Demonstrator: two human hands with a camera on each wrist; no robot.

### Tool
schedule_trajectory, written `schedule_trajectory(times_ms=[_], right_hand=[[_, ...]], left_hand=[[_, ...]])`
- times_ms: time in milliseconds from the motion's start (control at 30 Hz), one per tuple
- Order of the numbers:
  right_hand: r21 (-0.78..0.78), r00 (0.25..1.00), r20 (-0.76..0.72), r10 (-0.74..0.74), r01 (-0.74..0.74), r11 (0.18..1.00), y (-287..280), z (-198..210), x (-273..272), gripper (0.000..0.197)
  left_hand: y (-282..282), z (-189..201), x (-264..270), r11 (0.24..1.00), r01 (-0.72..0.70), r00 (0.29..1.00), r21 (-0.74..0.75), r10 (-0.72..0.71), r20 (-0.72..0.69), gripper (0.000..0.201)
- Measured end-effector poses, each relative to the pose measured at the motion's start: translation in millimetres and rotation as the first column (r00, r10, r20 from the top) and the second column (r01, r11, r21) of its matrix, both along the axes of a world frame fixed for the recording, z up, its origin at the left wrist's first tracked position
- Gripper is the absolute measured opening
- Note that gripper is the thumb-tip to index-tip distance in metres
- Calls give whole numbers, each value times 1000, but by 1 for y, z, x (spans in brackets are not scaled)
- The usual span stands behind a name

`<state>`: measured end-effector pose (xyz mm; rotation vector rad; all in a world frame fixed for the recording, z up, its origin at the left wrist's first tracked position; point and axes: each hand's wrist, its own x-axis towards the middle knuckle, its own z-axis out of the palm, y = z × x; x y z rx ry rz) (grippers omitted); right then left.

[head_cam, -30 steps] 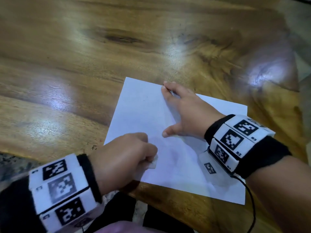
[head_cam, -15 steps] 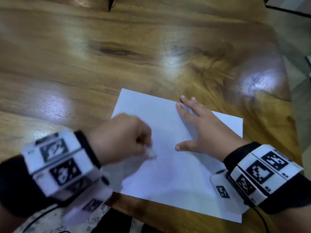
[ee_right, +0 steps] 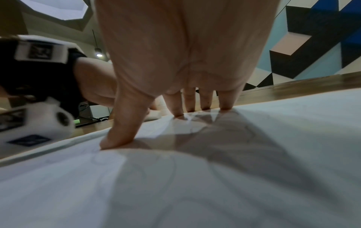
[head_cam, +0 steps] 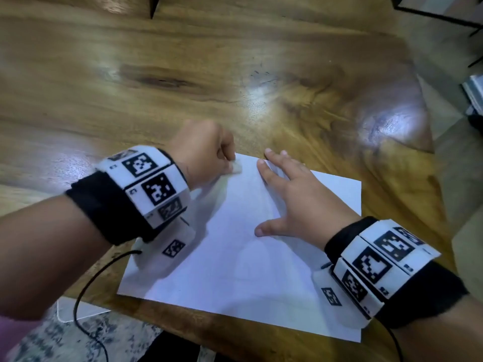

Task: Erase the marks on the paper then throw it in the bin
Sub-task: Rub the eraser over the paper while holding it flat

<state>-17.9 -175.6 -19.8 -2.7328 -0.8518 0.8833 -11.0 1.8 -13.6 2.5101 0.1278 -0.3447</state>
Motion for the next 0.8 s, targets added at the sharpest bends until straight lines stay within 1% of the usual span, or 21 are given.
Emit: schedule_trajectory(times_ms=[67, 133, 200, 233, 333, 367, 400, 433, 500, 533, 567, 633, 667, 700, 800], right_hand=[[6, 1000, -4, -4, 4, 1000, 0, 0, 0, 112], [9, 1000, -4, -4, 4, 1000, 0, 0, 0, 112], [14, 1000, -2, -8, 8, 1000, -1, -1, 0, 112], [15, 1000, -3, -8, 8, 1000, -1, -1, 0, 112], [10, 1000, 1, 0, 0, 1000, -1, -1, 0, 111], [8, 1000, 2, 3, -3, 1000, -1, -1, 0, 112], [7, 1000, 3, 6, -6, 1000, -1, -2, 0, 112], [7, 1000, 4, 7, -7, 1000, -1, -2, 1, 112], [7, 1000, 5, 6, -6, 1000, -1, -2, 1, 112], [7, 1000, 5, 7, -7, 1000, -1, -2, 1, 112], [7, 1000, 6, 8, -8, 1000, -2, -2, 1, 112], [4, 1000, 4, 13, -13, 1000, -1, -2, 0, 112], [5, 1000, 3, 14, -14, 1000, -1, -2, 0, 112], [7, 1000, 4, 14, -14, 1000, -1, -2, 0, 111], [16, 1000, -1, 7, -7, 1000, -2, -1, 0, 111]], left_hand=[[0, 1, 5, 999, -35, 999, -1, 35, 16, 13], [-4, -1, -4, 999, 34, 999, 11, -34, -6, 9], [-8, -1, -14, 993, 114, 992, 17, -113, -60, 7], [-8, 0, -13, 993, 114, 991, 22, -112, -70, 8], [-5, 4, -2, 1000, -24, 1000, 20, 24, 3, 10], [-5, 4, -1, 999, -47, 999, 16, 46, 20, 9], [-6, 4, -4, 999, -34, 999, 19, 33, 19, 8], [-7, 3, -8, 1000, 9, 1000, 27, -9, -10, 7], [-6, 3, -16, 994, 102, 990, 37, -98, -99, 5], [-4, 3, -16, 993, 108, 989, 40, -103, -108, 5], [-2, 3, -14, 996, 78, 994, 47, -74, -77, 6], [0, 2, -11, 998, -33, 999, 62, 31, 34, 11], [-1, 3, -11, 996, -63, 997, 63, 59, 57, 12], [-1, 3, -12, 997, -56, 998, 61, 54, 41, 12], [-2, 4, -16, 999, 18, 997, 42, -15, -72, 11]])
